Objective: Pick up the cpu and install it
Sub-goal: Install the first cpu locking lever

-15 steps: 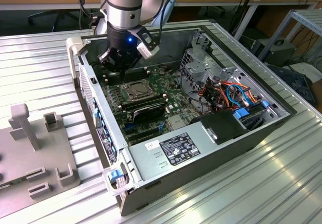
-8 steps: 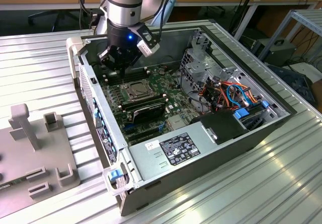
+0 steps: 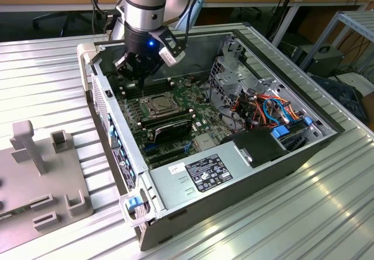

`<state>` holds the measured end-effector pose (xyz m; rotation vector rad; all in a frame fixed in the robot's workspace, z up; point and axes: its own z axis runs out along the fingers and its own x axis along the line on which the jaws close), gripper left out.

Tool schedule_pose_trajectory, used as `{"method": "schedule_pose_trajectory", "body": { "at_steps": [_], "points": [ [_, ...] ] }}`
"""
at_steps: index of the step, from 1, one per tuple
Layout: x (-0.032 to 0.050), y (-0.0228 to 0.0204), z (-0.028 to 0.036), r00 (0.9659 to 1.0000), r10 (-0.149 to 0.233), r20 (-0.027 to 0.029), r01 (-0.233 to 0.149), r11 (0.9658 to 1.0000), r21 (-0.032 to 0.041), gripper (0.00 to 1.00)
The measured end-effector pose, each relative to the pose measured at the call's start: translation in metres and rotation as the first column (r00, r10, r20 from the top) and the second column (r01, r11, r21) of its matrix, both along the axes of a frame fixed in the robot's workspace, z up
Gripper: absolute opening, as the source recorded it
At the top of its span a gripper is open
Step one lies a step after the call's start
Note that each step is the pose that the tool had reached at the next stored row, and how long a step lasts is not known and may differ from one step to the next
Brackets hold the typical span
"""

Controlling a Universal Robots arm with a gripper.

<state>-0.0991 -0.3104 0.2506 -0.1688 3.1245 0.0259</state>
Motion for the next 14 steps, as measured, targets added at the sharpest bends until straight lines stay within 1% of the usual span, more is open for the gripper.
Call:
{"method": "schedule_pose_trajectory", "body": {
  "at_steps": [2,10,13,14],
  "points": [
    [0.0022,0.0000,0.0000,1.0000,0.000,0.0000,0.000,1.0000,0.0008,0.11],
    [0.0217,0.0000,-0.0002,1.0000,0.000,0.0000,0.000,1.0000,0.0014,0.11],
    [0.0226,0.0000,-0.0002,1.0000,0.000,0.0001,0.000,1.0000,0.0016,0.11],
    [0.0227,0.0000,-0.0002,1.0000,0.000,0.0001,0.000,1.0000,0.0054,0.11]
  ]
}}
